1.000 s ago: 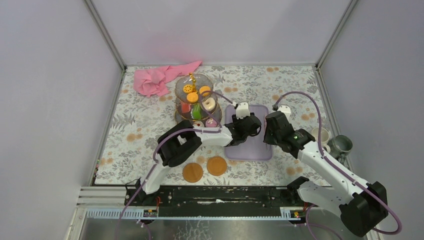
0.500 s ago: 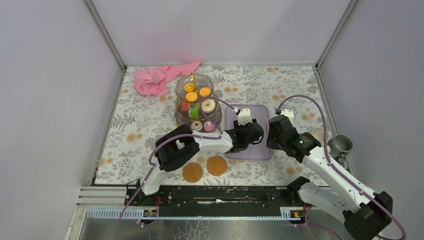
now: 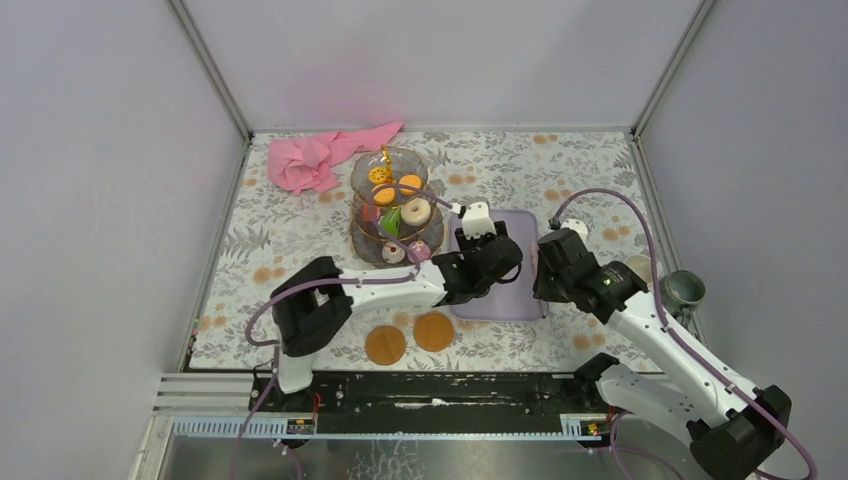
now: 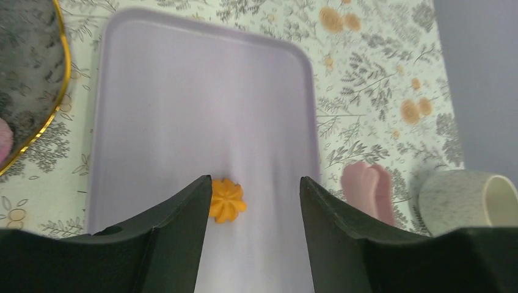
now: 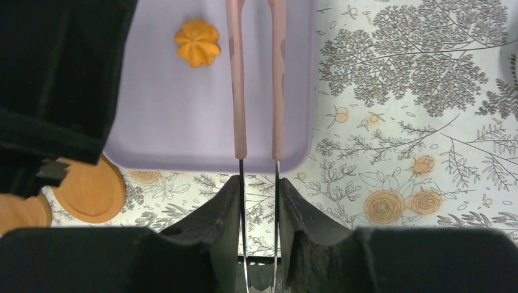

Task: Serve the afternoon tea
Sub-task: Adjust the dessert on the tray, then pick up the desert from the tray.

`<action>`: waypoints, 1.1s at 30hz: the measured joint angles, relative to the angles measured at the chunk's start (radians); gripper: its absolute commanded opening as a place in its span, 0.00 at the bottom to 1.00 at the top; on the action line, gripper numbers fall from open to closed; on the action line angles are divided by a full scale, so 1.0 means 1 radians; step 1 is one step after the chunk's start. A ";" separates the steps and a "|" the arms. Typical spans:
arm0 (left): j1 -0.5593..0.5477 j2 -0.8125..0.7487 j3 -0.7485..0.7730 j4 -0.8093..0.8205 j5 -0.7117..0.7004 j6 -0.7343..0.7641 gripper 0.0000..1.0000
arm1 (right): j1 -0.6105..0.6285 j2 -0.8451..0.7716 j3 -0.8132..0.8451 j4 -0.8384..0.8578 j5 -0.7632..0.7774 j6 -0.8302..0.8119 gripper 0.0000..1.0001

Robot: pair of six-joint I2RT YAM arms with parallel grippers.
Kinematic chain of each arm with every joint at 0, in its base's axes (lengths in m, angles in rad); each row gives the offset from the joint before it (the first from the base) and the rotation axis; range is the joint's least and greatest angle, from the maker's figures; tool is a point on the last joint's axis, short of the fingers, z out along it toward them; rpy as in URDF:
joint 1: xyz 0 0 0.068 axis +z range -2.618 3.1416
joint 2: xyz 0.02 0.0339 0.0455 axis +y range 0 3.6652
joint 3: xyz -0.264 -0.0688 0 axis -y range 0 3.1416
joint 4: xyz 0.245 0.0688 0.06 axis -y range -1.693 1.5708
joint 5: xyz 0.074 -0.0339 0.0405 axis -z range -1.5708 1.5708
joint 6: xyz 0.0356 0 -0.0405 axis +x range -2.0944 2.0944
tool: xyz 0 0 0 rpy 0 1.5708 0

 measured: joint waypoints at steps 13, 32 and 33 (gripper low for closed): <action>-0.057 -0.209 -0.156 -0.018 -0.071 0.000 0.63 | 0.046 0.076 0.019 -0.013 -0.106 -0.002 0.37; -0.087 -0.292 -0.244 -0.010 -0.072 -0.011 0.63 | 0.084 0.201 0.005 0.033 -0.150 -0.006 0.41; -0.090 -0.300 -0.244 -0.010 -0.073 -0.011 0.63 | 0.088 0.209 0.005 0.036 -0.150 -0.006 0.41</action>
